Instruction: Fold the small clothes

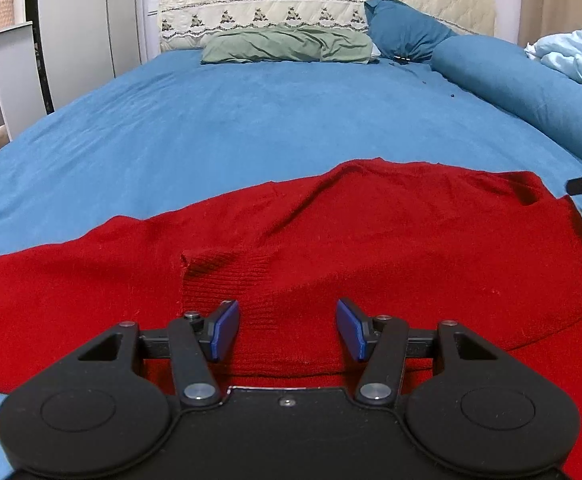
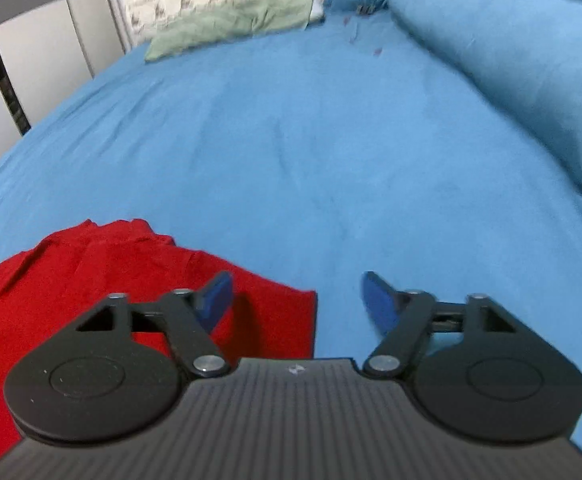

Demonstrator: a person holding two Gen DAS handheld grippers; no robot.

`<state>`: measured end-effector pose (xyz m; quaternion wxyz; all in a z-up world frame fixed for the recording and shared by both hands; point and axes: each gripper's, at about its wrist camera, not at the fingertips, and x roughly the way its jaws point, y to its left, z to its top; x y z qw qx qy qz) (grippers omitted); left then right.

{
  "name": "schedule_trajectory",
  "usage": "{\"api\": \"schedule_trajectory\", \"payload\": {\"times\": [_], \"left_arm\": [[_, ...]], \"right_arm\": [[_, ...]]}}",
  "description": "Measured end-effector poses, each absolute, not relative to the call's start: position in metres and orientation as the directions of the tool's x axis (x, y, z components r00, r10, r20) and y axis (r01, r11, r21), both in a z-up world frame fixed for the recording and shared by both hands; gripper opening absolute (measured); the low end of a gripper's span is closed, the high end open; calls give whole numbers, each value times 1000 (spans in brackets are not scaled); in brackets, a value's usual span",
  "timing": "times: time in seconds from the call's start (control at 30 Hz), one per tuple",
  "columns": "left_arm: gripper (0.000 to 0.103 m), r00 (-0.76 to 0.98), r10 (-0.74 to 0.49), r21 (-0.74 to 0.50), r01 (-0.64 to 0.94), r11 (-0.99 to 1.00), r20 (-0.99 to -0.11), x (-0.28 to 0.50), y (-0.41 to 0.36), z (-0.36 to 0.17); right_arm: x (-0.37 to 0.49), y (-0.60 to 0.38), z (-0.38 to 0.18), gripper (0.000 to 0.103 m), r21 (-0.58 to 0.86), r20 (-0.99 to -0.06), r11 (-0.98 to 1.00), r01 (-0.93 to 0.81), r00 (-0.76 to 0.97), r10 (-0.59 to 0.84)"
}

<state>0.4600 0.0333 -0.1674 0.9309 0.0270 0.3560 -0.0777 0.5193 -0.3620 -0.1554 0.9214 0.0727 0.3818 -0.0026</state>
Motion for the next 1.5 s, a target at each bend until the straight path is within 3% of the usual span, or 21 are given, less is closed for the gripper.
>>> {"api": "schedule_trajectory", "payload": {"times": [0.13, 0.3, 0.33, 0.37, 0.4, 0.53, 0.63, 0.8, 0.87, 0.97, 1.07, 1.13, 1.23, 1.33, 1.5], "left_arm": [[60, 738, -122, 22, 183, 983, -663, 459, 31, -169], [60, 738, -126, 34, 198, 980, -663, 460, 30, -171], [60, 738, -125, 37, 199, 979, -663, 460, 30, -171], [60, 738, -123, 39, 199, 979, -663, 460, 29, -171], [60, 738, -122, 41, 198, 979, -663, 460, 28, -172], [60, 740, -122, 44, 201, 979, -661, 459, 27, -171], [61, 739, -122, 46, 203, 978, -662, 459, 26, -173], [61, 740, -111, 56, 198, 979, -664, 458, 26, -172], [61, 751, -122, 46, 199, 979, -649, 452, 29, -166], [62, 775, -141, 44, 213, 976, -616, 442, 32, -160], [67, 761, -159, 42, 237, 970, -629, 441, 29, -165], [68, 737, -151, 42, 236, 971, -659, 444, 29, -175], [68, 734, -165, 4, 222, 975, -659, 444, 36, -176], [68, 731, -155, 3, 210, 978, -665, 442, 38, -172], [68, 752, -157, -25, 184, 983, -640, 421, 51, -140]], "right_arm": [[546, -362, -166, 78, 127, -781, 992, 12, 618, 92], [551, -364, -182, 71, 141, -787, 990, 27, 610, 96], [550, -364, -182, 55, 139, -782, 990, 24, 616, 95], [545, -363, -182, 29, 134, -780, 991, 17, 619, 95], [542, -361, -180, 23, 127, -776, 992, 13, 625, 91], [521, -360, -166, 22, 87, -699, 993, 76, 715, 7], [518, -364, -178, 22, 39, -709, 986, 161, 700, -86], [507, -363, -186, 29, 68, -675, 977, 201, 731, -103], [491, -356, -176, 44, 55, -626, 984, 170, 774, -99], [448, -337, -159, 59, 65, -560, 997, 31, 828, 11], [417, -311, -174, 59, 75, -614, 992, -101, 779, 125], [408, -304, -196, 59, 34, -653, 994, -106, 750, 103], [399, -315, -205, 60, 105, -616, 993, -52, 780, 107], [397, -311, -198, 61, 85, -628, 995, -49, 773, 92], [403, -298, -164, 74, 113, -611, 992, -49, 785, 108]]}}
